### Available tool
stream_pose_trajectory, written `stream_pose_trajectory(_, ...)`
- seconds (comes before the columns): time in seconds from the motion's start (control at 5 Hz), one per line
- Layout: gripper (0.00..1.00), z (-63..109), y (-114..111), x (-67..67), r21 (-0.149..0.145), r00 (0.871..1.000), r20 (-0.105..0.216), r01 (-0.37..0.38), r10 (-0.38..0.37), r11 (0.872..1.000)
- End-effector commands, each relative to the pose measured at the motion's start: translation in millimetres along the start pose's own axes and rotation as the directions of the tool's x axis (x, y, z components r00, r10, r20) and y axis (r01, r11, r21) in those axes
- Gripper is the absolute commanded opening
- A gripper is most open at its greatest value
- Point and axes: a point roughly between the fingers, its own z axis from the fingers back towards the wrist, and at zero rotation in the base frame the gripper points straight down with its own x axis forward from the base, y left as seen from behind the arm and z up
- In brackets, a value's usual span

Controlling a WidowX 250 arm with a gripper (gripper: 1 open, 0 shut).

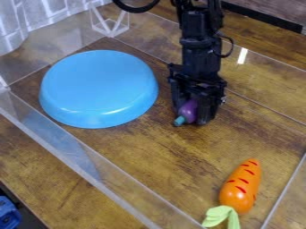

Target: Remove the purple eggplant from the blue tray and put it on the table

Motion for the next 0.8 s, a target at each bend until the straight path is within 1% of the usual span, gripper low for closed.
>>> stream_pose_trajectory(0.0,0.00,-4.5,-19.2,-3.6,-0.008,0.998,-0.027,0.051,-0.051,0.999)
stream_pose_trajectory(0.6,0.00,-8.2,-31.0,-11.4,-0.032,0.996,-0.063,0.061,-0.063,0.998)
